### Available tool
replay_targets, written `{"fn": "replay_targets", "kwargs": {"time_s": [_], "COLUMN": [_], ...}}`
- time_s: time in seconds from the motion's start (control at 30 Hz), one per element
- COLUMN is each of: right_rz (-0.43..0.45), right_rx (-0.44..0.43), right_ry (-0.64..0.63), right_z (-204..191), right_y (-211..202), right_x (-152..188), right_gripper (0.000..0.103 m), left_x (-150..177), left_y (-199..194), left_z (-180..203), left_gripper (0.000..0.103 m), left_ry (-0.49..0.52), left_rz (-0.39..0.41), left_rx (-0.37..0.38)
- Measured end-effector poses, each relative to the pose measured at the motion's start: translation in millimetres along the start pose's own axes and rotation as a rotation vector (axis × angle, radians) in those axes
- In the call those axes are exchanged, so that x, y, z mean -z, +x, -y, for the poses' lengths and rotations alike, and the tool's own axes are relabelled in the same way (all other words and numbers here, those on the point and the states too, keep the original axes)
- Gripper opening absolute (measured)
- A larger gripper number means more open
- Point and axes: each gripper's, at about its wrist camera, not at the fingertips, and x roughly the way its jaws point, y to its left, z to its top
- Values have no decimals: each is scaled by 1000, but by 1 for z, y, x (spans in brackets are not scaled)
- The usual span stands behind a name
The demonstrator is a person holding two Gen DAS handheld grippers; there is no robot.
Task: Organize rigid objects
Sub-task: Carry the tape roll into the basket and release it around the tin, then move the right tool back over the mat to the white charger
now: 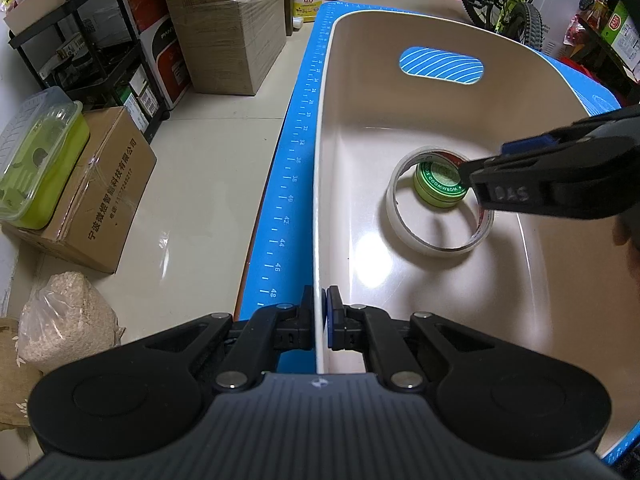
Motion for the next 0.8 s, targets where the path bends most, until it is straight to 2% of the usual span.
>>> {"fn": "replay_targets", "kwargs": {"time_s": [0.5,0.8], "right_rz": [131,193], "right_rx": [25,67], "right_ry": [8,65], "right_z": [30,68], "right_y": [-67,-115], "right_x": [7,31], "right_gripper": [62,66], "left_x": [2,2], "left_y": [0,0], "left_z": [0,0], "left_gripper": [9,9], "left_ry": [0,0], "left_rz": [1,1], "left_rx": [1,1]}}
